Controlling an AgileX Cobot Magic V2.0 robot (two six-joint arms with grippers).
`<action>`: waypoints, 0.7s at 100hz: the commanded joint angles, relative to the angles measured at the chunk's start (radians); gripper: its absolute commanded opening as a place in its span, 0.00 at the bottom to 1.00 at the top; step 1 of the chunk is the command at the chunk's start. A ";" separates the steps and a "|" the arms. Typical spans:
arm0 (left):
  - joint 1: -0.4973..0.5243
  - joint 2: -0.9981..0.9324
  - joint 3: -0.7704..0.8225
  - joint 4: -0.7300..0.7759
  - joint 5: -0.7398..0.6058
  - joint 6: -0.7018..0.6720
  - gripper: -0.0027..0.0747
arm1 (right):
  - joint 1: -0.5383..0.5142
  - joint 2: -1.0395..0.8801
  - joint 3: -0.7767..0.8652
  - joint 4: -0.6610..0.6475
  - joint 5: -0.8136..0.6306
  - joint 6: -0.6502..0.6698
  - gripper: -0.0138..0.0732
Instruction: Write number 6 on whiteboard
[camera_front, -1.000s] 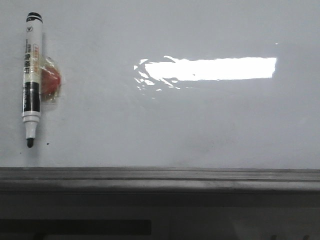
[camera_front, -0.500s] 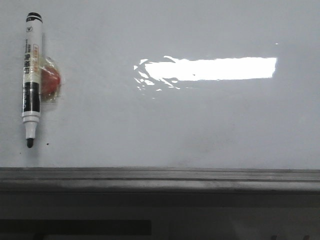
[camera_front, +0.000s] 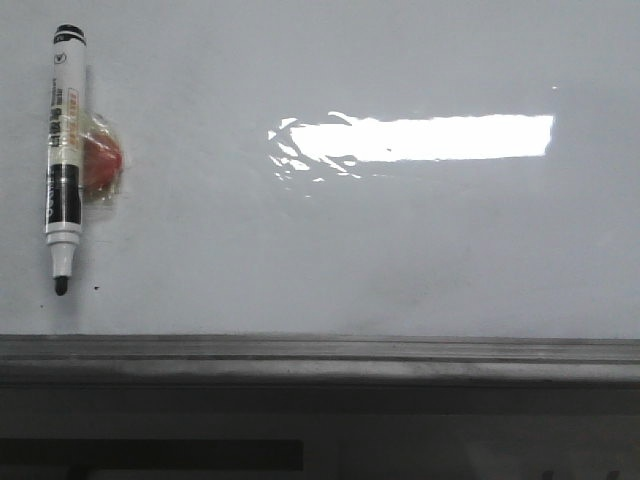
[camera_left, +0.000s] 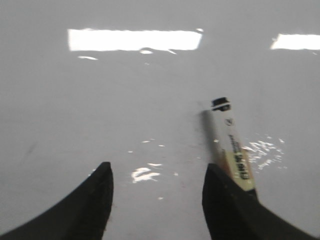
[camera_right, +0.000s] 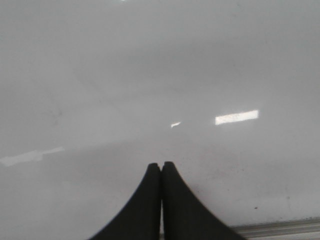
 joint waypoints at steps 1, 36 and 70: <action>-0.089 0.065 -0.036 -0.013 -0.107 0.005 0.53 | -0.008 0.017 -0.037 -0.003 -0.069 -0.008 0.08; -0.296 0.274 -0.036 -0.043 -0.258 0.003 0.61 | -0.008 0.017 -0.037 -0.003 -0.069 -0.008 0.08; -0.337 0.402 -0.036 -0.111 -0.318 0.001 0.61 | -0.008 0.017 -0.037 -0.003 -0.069 -0.008 0.08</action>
